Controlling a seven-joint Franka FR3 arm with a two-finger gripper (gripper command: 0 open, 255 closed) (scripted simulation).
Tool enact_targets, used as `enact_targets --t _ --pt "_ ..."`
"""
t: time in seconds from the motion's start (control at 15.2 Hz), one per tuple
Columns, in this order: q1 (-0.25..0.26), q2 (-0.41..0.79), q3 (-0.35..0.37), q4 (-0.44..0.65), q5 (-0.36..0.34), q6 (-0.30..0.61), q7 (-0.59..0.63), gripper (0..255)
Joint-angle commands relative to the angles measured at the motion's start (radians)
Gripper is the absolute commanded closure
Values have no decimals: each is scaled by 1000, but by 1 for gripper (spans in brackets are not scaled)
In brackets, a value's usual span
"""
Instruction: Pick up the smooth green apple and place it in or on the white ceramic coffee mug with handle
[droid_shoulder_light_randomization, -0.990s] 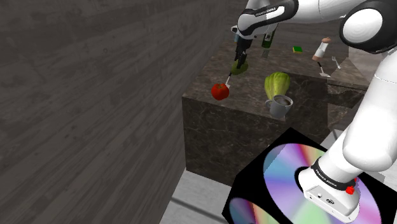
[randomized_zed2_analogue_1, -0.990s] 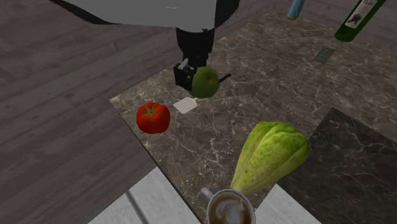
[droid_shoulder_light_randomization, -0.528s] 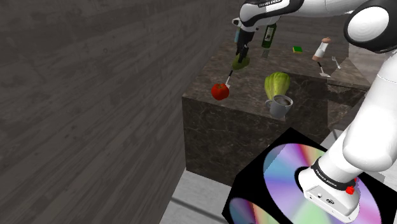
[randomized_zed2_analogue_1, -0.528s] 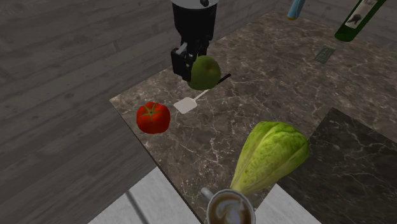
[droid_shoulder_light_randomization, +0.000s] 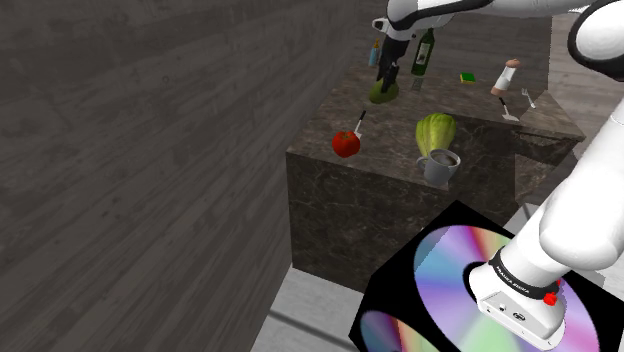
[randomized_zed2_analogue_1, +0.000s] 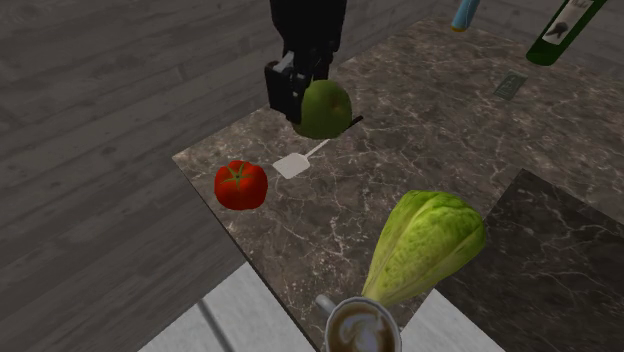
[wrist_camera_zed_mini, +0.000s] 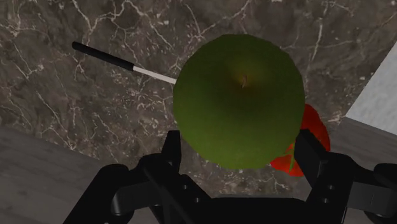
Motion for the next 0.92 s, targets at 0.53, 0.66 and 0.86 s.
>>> enact_targets --t 0.53,0.66,0.86 --pt "-6 -422 20 -433 -137 29 65 255" --pt "-17 -506 28 -503 -158 17 75 255" --pt "-37 -633 42 -600 -186 -12 87 255"
